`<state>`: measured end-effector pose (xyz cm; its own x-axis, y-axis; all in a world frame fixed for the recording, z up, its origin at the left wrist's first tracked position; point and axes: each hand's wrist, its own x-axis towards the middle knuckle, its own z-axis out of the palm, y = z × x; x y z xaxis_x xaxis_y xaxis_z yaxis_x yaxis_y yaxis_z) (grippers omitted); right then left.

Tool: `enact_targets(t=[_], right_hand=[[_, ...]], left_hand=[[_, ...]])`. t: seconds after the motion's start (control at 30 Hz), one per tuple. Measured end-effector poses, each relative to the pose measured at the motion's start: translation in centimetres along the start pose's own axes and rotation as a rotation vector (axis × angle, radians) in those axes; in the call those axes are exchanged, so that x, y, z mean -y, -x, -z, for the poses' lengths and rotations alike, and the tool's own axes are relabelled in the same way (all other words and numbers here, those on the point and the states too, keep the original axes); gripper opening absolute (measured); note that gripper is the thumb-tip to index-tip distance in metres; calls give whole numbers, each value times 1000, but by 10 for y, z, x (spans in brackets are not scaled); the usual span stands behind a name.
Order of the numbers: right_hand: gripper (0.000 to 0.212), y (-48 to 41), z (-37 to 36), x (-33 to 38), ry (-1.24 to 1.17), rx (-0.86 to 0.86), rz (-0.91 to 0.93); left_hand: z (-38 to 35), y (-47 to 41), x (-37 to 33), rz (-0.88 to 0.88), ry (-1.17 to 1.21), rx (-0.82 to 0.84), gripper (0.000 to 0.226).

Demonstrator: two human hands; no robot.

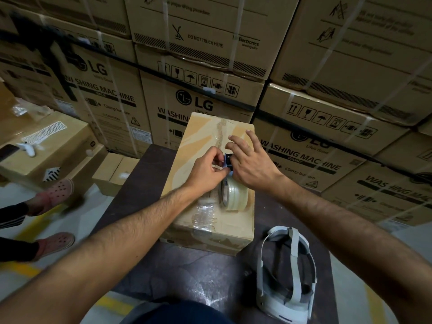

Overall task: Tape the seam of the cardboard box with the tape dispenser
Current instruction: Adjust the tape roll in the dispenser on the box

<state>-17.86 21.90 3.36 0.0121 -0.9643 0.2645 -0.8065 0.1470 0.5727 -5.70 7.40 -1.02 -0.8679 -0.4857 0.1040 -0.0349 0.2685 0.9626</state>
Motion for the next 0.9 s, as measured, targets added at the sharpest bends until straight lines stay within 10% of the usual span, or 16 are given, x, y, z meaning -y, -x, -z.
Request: enact_targets(t=[0.63, 0.9], right_hand=[[40, 8, -7, 26, -185, -19, -434], [34, 10, -6, 20, -124, -28, -256]], left_hand=[[-5, 3, 2, -140, 3, -5, 28], [-2, 4, 7, -125, -22, -23, 25]])
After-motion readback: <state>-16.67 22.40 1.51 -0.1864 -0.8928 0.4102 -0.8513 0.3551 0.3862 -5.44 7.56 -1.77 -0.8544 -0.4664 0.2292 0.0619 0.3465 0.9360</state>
